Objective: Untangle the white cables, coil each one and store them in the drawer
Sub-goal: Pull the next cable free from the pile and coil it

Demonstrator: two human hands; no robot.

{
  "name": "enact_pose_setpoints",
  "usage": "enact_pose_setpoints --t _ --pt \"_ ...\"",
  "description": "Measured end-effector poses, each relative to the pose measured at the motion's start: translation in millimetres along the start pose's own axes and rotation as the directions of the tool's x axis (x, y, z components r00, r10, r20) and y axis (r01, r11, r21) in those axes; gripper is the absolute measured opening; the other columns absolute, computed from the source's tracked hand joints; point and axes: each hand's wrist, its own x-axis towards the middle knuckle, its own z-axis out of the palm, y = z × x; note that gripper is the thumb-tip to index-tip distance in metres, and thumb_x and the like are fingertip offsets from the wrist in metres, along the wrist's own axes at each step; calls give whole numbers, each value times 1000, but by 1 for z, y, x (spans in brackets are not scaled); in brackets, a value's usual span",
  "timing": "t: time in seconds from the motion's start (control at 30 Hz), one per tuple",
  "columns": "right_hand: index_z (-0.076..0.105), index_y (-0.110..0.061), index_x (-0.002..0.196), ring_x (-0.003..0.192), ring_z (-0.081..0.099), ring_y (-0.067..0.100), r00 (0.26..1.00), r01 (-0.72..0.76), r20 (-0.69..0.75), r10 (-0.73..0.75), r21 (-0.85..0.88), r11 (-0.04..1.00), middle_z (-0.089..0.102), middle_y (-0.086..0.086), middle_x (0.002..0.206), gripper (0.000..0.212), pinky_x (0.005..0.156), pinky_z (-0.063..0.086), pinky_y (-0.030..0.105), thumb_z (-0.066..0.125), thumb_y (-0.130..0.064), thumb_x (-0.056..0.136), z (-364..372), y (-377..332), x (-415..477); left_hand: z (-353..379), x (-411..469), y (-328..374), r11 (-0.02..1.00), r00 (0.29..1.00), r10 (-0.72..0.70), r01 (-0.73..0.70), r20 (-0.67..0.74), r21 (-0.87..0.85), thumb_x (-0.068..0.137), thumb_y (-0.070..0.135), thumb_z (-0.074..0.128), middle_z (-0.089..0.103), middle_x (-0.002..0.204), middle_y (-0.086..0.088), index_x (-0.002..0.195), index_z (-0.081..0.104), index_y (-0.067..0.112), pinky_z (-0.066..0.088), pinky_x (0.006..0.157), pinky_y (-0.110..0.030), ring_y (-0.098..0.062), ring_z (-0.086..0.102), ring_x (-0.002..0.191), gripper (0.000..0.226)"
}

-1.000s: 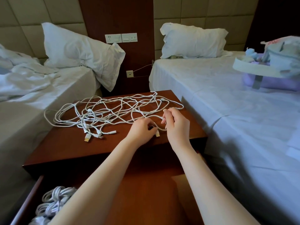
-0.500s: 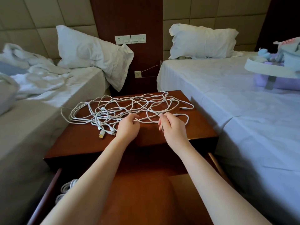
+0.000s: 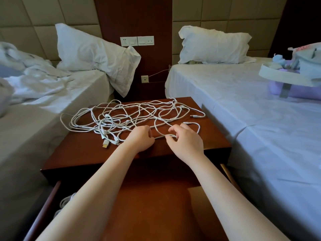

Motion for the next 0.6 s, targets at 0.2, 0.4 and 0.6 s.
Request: enact_pose_setpoints --t 0.2,0.4,0.6 --pt "63 -26 112 107 49 16 998 24 55 -14 -190 982 55 -2 113 20 66 40 24 60 -33 94 13 -10 6 -5 -21 -8 993 995 97 -97 4 67 85 32 64 55 88 1 86 57 15 38 58 -23 -14 51 78 19" --pt "61 -21 102 97 47 15 982 164 137 -133 -250 954 53 -2 104 12 69 48 27 53 -29 98 17 -13 11 -2 -27 -17 994 994 101 -100 -48 40 89 37 62 56 82 3 84 57 15 42 63 -24 -14 52 76 24" --pt "50 -18 95 79 59 13 997 -72 2 73 201 977 62 -3 89 14 59 42 22 42 -26 103 2 -19 16 -4 -26 -21 997 993 73 -72 -91 9 91 33 61 55 86 1 87 58 15 40 65 -24 -15 52 80 18"
